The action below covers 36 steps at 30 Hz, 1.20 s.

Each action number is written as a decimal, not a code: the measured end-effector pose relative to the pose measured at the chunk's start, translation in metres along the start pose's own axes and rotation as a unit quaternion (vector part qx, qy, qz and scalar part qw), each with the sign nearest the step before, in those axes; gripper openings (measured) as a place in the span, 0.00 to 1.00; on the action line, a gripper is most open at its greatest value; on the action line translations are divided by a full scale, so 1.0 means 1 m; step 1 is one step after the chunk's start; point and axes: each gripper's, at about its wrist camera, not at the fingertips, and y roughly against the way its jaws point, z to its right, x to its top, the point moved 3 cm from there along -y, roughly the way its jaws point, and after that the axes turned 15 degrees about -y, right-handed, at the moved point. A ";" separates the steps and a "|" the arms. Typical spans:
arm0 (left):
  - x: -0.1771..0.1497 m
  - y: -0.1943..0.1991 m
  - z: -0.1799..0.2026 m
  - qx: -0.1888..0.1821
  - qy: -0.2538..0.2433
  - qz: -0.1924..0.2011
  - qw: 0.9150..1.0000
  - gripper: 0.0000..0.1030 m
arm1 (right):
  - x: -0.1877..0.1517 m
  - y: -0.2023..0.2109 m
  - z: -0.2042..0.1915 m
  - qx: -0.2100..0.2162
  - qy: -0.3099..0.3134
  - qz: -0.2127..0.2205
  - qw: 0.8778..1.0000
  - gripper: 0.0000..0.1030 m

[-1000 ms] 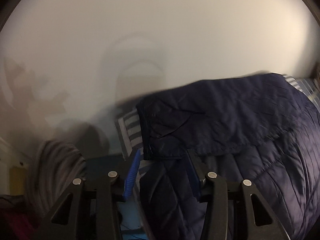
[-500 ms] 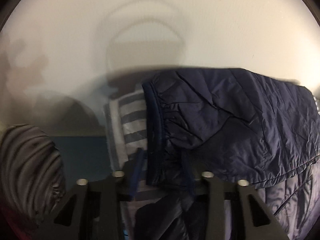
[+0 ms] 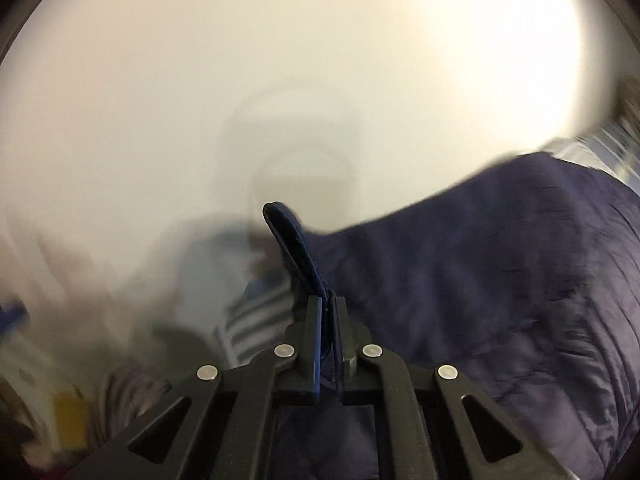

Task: Fold large clothes
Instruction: 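Lift the cuff with the right tool, fold the sleeve across the body, release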

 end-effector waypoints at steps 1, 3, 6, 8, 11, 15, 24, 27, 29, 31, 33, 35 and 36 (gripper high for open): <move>0.006 -0.004 0.004 -0.005 -0.003 0.004 1.000 0.93 | 0.009 0.009 0.012 0.001 -0.019 0.014 1.000 0.00; 0.021 -0.013 0.013 -0.017 -0.008 0.013 1.000 0.93 | 0.027 0.034 0.047 -0.003 -0.061 0.053 0.997 0.00; 0.044 -0.030 0.030 -0.032 -0.020 0.024 0.999 0.93 | 0.045 0.069 0.103 -0.032 -0.102 0.101 0.989 0.00; 0.054 -0.042 0.039 -0.041 -0.031 0.030 0.998 0.93 | 0.053 0.094 0.141 -0.064 -0.121 0.125 0.983 0.00; 0.066 -0.059 0.052 -0.050 -0.046 0.025 0.997 0.93 | 0.053 0.120 0.193 -0.106 -0.159 0.144 0.971 0.00; 0.066 -0.070 0.048 -0.047 -0.034 0.018 0.998 0.93 | 0.038 0.119 0.207 -0.072 -0.173 0.109 0.976 0.17; 0.046 -0.066 0.022 -0.023 -0.012 0.001 1.000 0.93 | 0.052 0.008 0.119 0.001 -0.071 -0.013 0.997 0.67; 0.043 -0.063 0.010 -0.012 -0.006 0.001 1.000 0.93 | 0.058 -0.036 0.100 -0.005 -0.058 -0.046 0.997 0.67; 0.040 -0.064 0.005 -0.009 0.000 -0.002 1.000 0.93 | 0.061 -0.066 0.097 -0.021 -0.050 -0.064 0.996 0.69; 0.038 -0.067 0.001 -0.008 0.004 -0.005 1.000 0.93 | 0.062 -0.092 0.096 -0.053 -0.043 -0.087 0.994 0.76; 0.037 -0.070 0.000 -0.007 0.004 -0.005 1.000 0.93 | 0.058 -0.114 0.101 -0.083 -0.046 -0.106 0.990 0.75; 0.039 -0.073 0.001 -0.008 0.002 -0.005 1.000 0.93 | 0.054 -0.120 0.097 -0.084 -0.037 -0.103 0.991 0.60; 0.041 -0.075 0.003 -0.009 -0.001 -0.004 1.000 0.93 | 0.051 -0.120 0.093 -0.074 -0.031 -0.105 0.991 0.27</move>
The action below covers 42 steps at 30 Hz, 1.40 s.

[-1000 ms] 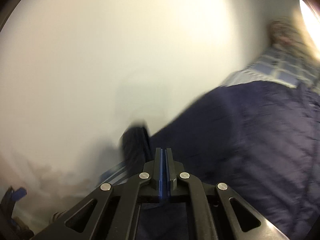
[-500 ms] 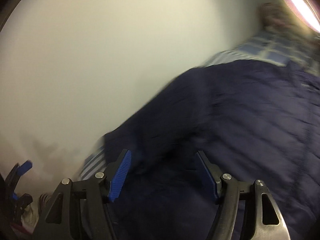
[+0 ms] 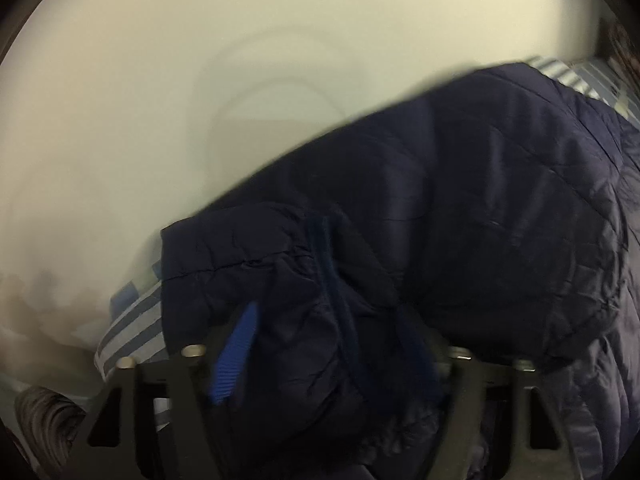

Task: Fold large clothes
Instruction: 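Lift the cuff with the right tool, fold the sleeve across the body, release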

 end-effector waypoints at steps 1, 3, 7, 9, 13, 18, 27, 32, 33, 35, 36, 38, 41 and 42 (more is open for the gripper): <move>0.002 -0.002 0.002 -0.003 -0.003 0.001 1.000 0.93 | -0.002 0.000 -0.001 0.009 -0.003 -0.008 1.000 0.13; 0.009 -0.006 0.009 -0.010 -0.011 0.005 1.000 0.93 | -0.004 0.012 0.002 0.021 -0.013 -0.001 1.000 0.07; 0.033 -0.016 0.034 -0.037 -0.034 0.027 0.998 0.93 | 0.004 0.068 0.022 0.042 -0.034 0.063 0.997 0.05; 0.045 -0.019 0.047 -0.052 -0.038 0.038 0.997 0.93 | 0.009 0.104 0.045 0.040 -0.052 0.101 0.993 0.05; 0.078 -0.025 0.094 -0.095 -0.063 0.076 0.991 0.93 | 0.020 0.162 0.096 0.013 -0.085 0.171 0.982 0.05; 0.089 -0.034 0.144 -0.139 -0.100 0.099 0.980 0.93 | 0.012 0.216 0.185 -0.053 -0.148 0.238 0.959 0.05; 0.087 -0.063 0.158 -0.146 -0.103 0.073 0.981 0.93 | -0.047 0.245 0.348 -0.255 -0.291 0.256 0.886 0.04; 0.086 -0.064 0.155 -0.137 -0.104 0.071 0.983 0.93 | -0.062 0.244 0.372 -0.266 -0.336 0.270 0.862 0.04; 0.085 -0.063 0.160 -0.136 -0.104 0.071 0.983 0.93 | -0.061 0.248 0.376 -0.268 -0.340 0.277 0.858 0.04; 0.083 -0.063 0.157 -0.130 -0.108 0.070 0.983 0.93 | -0.061 0.253 0.384 -0.274 -0.341 0.288 0.852 0.04; 0.085 -0.067 0.159 -0.129 -0.109 0.070 0.983 0.93 | -0.060 0.260 0.385 -0.285 -0.339 0.296 0.846 0.04; 0.084 -0.068 0.159 -0.127 -0.109 0.068 0.984 0.93 | -0.068 0.273 0.389 -0.304 -0.343 0.301 0.836 0.04; 0.086 -0.067 0.161 -0.129 -0.109 0.069 0.983 0.93 | -0.078 0.260 0.407 -0.318 -0.360 0.276 0.832 0.04; 0.087 -0.066 0.162 -0.129 -0.109 0.071 0.983 0.93 | -0.082 0.253 0.410 -0.333 -0.357 0.263 0.832 0.04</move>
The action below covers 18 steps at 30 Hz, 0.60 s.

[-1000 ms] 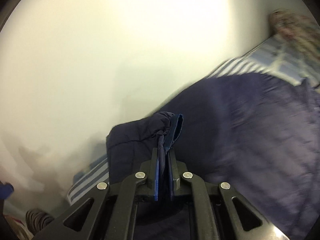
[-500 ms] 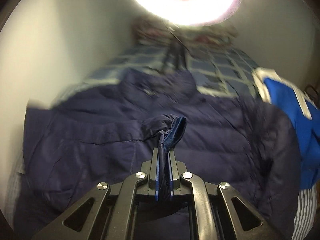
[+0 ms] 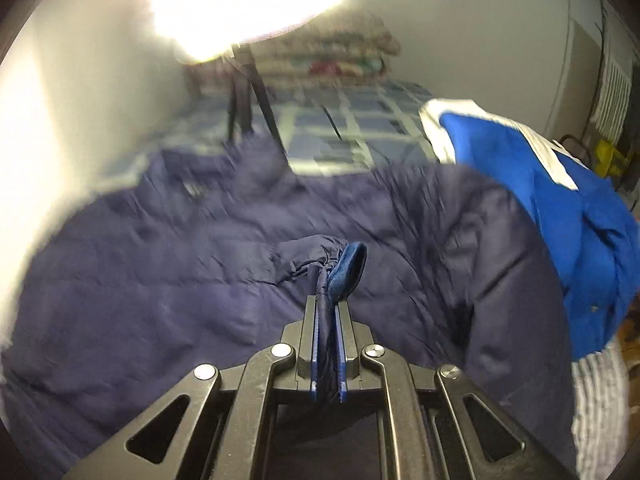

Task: Fold large clothes
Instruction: 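Lift the cuff with the right tool, fold the sleeve across the body, release, then reach the left tool to the other sleeve cuff and grasp it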

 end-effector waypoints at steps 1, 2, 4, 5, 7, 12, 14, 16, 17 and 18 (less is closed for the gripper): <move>0.001 0.001 0.001 0.001 -0.002 0.002 1.000 0.93 | -0.007 -0.006 0.002 -0.016 0.010 -0.009 1.000 0.04; 0.002 0.002 0.003 0.002 -0.006 0.005 1.000 0.93 | -0.011 -0.011 0.003 -0.022 0.012 -0.017 1.000 0.05; 0.003 0.003 0.005 0.007 -0.013 0.008 1.000 0.93 | -0.020 -0.017 0.005 -0.024 0.013 -0.041 0.999 0.08; 0.003 0.003 0.006 0.007 -0.015 0.008 1.000 0.93 | -0.022 -0.018 0.004 -0.020 0.013 -0.049 0.999 0.10; 0.004 0.003 0.006 0.007 -0.013 0.006 1.000 0.93 | -0.022 -0.015 0.003 -0.023 0.014 -0.050 0.998 0.28; 0.006 0.008 0.006 0.021 -0.012 0.010 1.000 0.93 | -0.014 0.024 0.011 0.029 -0.009 -0.037 0.999 0.30; 0.009 0.012 0.009 0.022 -0.015 0.013 1.000 0.93 | -0.013 0.046 0.017 0.056 -0.021 -0.032 0.998 0.34; 0.010 0.016 0.012 0.020 -0.018 0.017 0.999 0.93 | -0.015 0.077 0.025 0.076 -0.022 -0.020 0.997 0.39; 0.011 0.017 0.014 0.021 -0.021 0.019 0.999 0.93 | -0.017 0.089 0.029 0.085 -0.020 -0.017 0.996 0.39; 0.011 0.020 0.017 0.023 -0.025 0.022 0.999 0.93 | -0.019 0.102 0.033 0.095 -0.019 -0.013 0.995 0.41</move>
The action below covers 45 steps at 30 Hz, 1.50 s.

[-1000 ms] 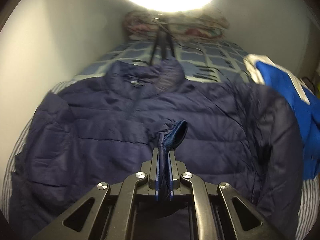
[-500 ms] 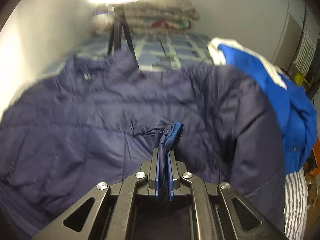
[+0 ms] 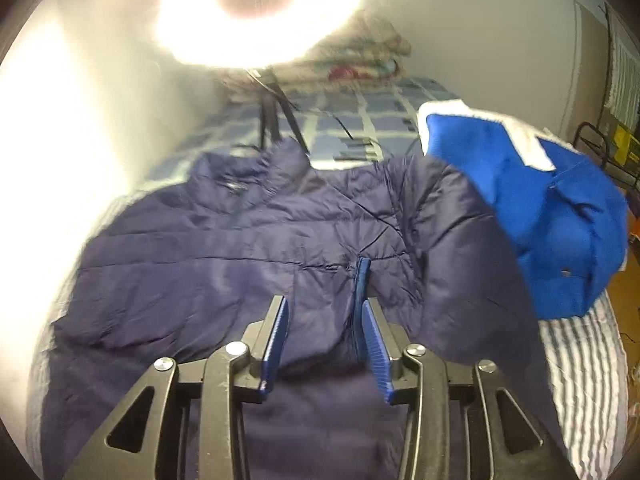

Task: Fold large clothes
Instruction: 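Reach the left tool to the other sleeve cuff and grasp it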

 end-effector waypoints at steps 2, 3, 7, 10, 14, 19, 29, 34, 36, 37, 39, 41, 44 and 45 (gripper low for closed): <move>0.001 0.003 0.006 0.000 -0.009 0.005 1.000 0.93 | -0.009 0.035 0.005 0.017 0.002 0.007 1.000 0.45; 0.002 0.005 0.008 0.000 -0.012 0.008 1.000 0.93 | -0.012 0.049 0.008 0.023 0.000 0.011 1.000 0.48; 0.005 0.013 0.023 -0.002 -0.031 0.029 0.999 0.93 | -0.036 0.115 0.028 0.033 -0.003 0.025 0.999 0.51; 0.005 0.014 0.036 -0.042 -0.036 0.038 0.998 0.93 | -0.055 0.148 0.044 0.032 -0.009 0.037 0.999 0.53; 0.002 0.006 0.059 -0.107 -0.032 0.015 0.994 0.81 | -0.085 0.186 0.074 0.011 -0.028 0.047 0.998 0.53; 0.001 0.009 0.103 -0.167 -0.064 0.008 0.984 0.74 | -0.117 0.225 0.111 -0.022 -0.027 0.051 0.998 0.54; -0.002 0.025 0.215 -0.293 -0.134 -0.012 0.947 0.52 | -0.144 0.279 0.201 -0.120 -0.053 0.080 0.988 0.63; 0.003 0.039 0.283 -0.355 -0.185 -0.010 0.916 0.63 | -0.139 0.297 0.233 -0.142 -0.076 0.094 0.982 0.71; 0.005 0.038 0.313 -0.368 -0.203 -0.014 0.907 0.63 | -0.135 0.306 0.243 -0.136 -0.094 0.103 0.981 0.71; 0.005 0.036 0.325 -0.373 -0.210 -0.018 0.903 0.63 | -0.134 0.309 0.248 -0.128 -0.104 0.103 0.981 0.71; 0.007 0.030 0.350 -0.391 -0.220 -0.031 0.893 0.63 | -0.133 0.317 0.252 -0.120 -0.110 0.107 0.981 0.71; 0.009 0.020 0.372 -0.407 -0.220 -0.052 0.885 0.61 | -0.134 0.321 0.252 -0.125 -0.100 0.112 0.981 0.71; 0.011 0.005 0.402 -0.435 -0.219 -0.086 0.869 0.57 | -0.137 0.325 0.254 -0.125 -0.095 0.115 0.981 0.71; 0.011 0.003 0.411 -0.437 -0.223 -0.091 0.867 0.57 | -0.138 0.328 0.257 -0.124 -0.098 0.117 0.981 0.71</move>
